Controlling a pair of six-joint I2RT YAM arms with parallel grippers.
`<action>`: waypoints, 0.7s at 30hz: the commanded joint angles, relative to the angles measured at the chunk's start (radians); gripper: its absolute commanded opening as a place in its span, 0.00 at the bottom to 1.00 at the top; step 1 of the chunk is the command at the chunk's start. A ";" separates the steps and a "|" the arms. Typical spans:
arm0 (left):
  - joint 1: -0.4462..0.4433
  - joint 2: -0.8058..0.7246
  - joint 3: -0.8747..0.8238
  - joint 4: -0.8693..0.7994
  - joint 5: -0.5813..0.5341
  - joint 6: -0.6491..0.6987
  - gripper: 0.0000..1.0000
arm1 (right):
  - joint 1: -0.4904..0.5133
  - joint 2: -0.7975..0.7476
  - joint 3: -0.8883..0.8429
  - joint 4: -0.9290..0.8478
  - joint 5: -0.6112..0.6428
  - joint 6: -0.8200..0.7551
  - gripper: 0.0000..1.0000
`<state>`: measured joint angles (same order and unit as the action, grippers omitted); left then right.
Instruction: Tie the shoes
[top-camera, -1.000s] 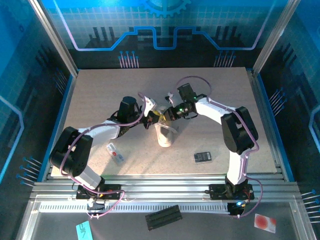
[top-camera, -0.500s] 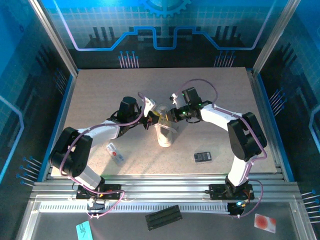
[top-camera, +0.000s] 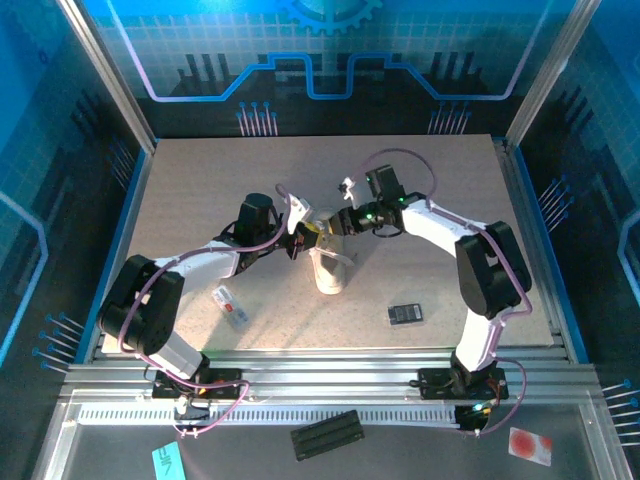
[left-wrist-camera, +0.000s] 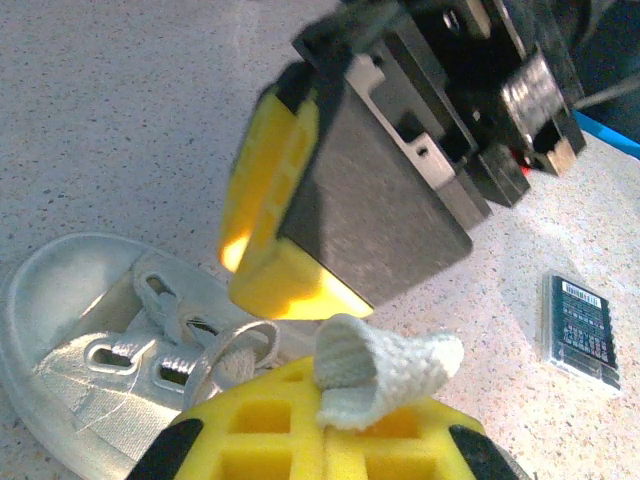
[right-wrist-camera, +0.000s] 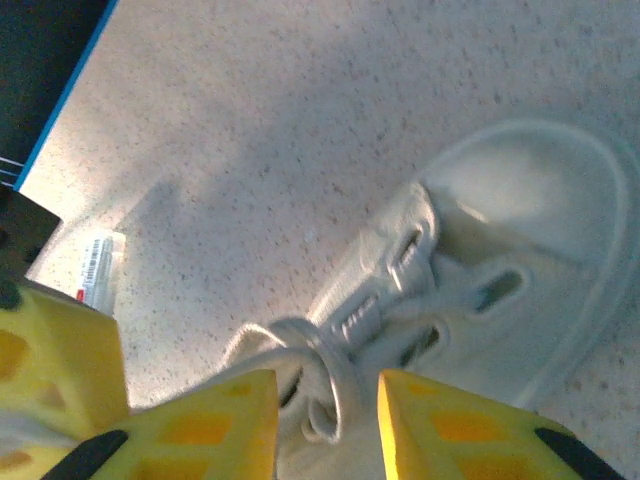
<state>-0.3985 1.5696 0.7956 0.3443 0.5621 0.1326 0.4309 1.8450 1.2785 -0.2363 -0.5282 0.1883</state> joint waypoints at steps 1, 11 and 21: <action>0.003 -0.023 0.014 -0.013 0.009 0.000 0.00 | -0.007 0.051 0.058 -0.090 -0.065 -0.066 0.33; 0.003 -0.025 0.017 -0.028 0.013 0.009 0.00 | -0.004 0.114 0.101 -0.167 -0.066 -0.122 0.34; 0.003 -0.028 0.014 -0.037 0.014 0.010 0.00 | -0.006 0.094 0.073 -0.131 -0.023 -0.098 0.10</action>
<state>-0.3985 1.5696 0.7956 0.3260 0.5625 0.1333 0.4309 1.9507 1.3510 -0.3737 -0.5762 0.0784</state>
